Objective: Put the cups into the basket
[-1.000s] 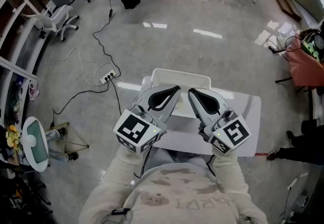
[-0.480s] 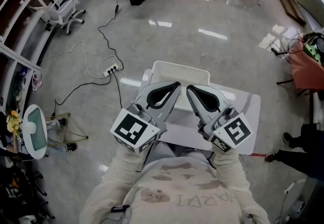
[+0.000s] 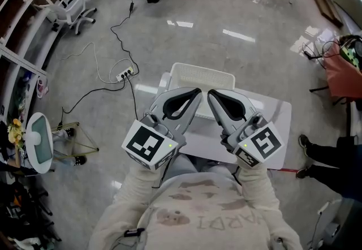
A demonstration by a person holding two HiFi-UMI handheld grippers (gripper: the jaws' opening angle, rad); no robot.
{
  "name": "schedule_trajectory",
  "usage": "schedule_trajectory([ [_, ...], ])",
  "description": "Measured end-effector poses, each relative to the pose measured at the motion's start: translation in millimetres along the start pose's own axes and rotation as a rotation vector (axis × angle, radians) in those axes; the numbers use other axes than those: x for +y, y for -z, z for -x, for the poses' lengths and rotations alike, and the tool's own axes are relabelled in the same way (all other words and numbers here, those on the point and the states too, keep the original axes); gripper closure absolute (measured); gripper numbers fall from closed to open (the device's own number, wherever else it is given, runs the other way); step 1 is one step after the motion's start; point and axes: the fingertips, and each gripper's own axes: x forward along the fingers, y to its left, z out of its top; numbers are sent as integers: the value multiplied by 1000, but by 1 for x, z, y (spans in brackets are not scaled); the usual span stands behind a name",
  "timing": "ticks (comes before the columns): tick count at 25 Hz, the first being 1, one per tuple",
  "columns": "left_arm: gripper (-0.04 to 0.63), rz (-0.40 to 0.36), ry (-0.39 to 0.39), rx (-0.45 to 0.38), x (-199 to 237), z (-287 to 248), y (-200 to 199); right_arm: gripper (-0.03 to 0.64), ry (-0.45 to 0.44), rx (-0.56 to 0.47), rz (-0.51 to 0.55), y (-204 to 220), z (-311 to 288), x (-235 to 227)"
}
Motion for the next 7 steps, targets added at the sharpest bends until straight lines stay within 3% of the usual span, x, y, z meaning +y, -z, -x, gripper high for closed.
schedule_trajectory([
  [7,595,0,-7,0,3,10,1,591,3,-3,4,2,-3,7],
])
